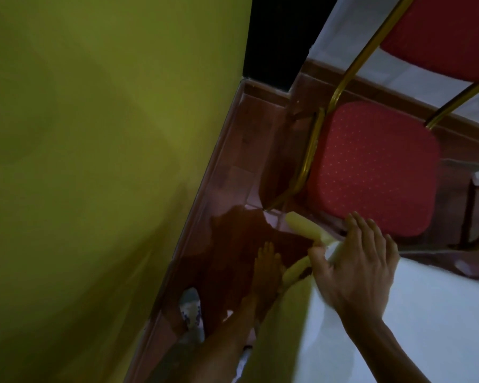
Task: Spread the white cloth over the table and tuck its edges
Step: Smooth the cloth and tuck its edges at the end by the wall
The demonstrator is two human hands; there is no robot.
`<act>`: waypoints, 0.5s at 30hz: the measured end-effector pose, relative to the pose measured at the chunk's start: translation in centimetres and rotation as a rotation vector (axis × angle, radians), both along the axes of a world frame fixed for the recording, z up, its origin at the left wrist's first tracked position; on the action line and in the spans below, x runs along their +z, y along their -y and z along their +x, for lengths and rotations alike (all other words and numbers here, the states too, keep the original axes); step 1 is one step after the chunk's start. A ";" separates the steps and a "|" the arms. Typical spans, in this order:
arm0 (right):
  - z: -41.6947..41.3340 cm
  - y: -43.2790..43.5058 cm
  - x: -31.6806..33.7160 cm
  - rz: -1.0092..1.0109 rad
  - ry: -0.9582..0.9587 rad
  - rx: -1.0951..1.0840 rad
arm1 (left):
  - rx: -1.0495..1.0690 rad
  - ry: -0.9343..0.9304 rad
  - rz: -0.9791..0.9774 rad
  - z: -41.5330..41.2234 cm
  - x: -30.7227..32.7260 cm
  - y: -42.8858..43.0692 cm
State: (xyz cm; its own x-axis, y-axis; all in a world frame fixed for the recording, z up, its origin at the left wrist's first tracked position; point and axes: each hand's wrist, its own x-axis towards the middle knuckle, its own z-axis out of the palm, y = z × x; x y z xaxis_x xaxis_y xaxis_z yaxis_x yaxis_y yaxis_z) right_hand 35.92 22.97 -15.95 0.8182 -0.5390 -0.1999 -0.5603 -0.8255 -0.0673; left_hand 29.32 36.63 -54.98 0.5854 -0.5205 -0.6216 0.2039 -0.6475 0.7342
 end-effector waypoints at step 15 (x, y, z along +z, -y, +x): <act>-0.3 0.2 -0.6 -0.043 0.039 0.036 | 0.054 0.574 -0.215 4.3 22.3 -0.1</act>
